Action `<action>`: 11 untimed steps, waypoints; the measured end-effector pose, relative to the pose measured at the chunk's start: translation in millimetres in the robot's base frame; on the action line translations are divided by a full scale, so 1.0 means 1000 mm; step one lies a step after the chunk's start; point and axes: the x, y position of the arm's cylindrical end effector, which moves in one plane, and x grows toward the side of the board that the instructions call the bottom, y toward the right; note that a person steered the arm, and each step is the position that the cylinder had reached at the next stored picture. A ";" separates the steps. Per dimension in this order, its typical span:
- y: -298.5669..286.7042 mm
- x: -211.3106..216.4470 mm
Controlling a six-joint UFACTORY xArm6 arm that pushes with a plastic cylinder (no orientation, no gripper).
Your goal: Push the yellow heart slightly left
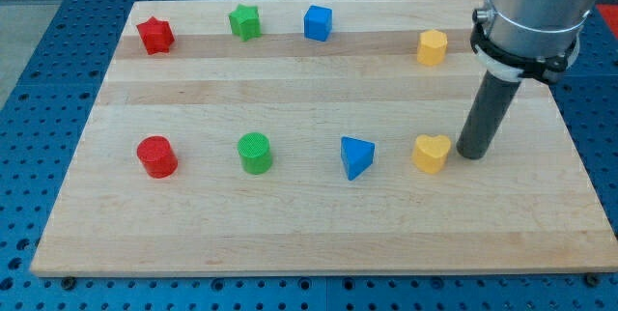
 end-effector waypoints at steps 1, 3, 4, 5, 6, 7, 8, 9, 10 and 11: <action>-0.032 -0.009; -0.054 -0.016; -0.103 -0.048; -0.103 -0.048; -0.016 -0.015; 0.035 -0.006; 0.034 -0.006; -0.010 -0.016; -0.068 -0.023; -0.077 -0.023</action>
